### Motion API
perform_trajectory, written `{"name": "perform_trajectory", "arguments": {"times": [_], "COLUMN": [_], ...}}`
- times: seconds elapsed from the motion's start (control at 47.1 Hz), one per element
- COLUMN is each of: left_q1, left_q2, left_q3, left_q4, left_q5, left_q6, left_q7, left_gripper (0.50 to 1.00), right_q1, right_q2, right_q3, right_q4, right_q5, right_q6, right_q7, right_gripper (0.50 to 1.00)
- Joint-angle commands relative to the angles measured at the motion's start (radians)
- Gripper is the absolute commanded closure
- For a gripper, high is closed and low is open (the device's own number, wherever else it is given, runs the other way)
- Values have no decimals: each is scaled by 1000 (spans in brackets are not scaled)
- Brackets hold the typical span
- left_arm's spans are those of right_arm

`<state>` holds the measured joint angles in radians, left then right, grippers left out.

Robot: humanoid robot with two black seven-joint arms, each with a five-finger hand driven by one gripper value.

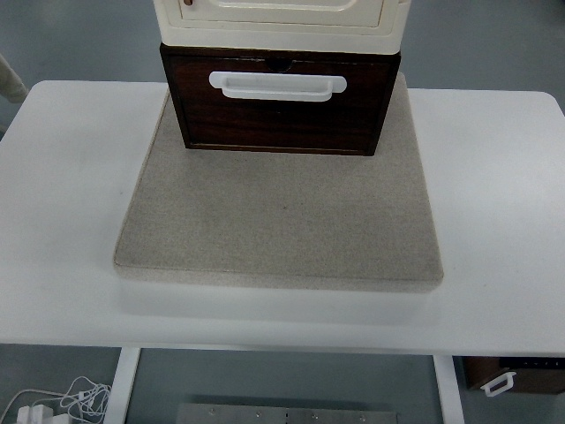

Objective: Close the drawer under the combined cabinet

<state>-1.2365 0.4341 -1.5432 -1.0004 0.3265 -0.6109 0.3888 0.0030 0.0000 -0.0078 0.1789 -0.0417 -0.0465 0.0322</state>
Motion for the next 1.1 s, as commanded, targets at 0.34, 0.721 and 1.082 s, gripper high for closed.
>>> {"name": "perform_trajectory", "arguments": {"times": [0.34, 0.721, 1.082], "left_q1": [-14, -12, 34], "left_q2": [110, 115, 0], "left_q3": [-58, 5, 72], "left_q4": [204, 551, 755], "left_q5": [-3, -9, -10], "left_q6": [78, 207, 249], "left_q7": [-82, -88, -142], "left_gripper": [500, 500, 500], "right_q1": [0, -1, -6], "right_q2": [0, 0, 0], "right_q3": [-3, -3, 0], "right_q4": [-1, -1, -1], "right_q5": [-1, -1, 3], "right_q6": [0, 2, 2], "right_q7": [0, 0, 0], "right_gripper": [548, 548, 548]}}
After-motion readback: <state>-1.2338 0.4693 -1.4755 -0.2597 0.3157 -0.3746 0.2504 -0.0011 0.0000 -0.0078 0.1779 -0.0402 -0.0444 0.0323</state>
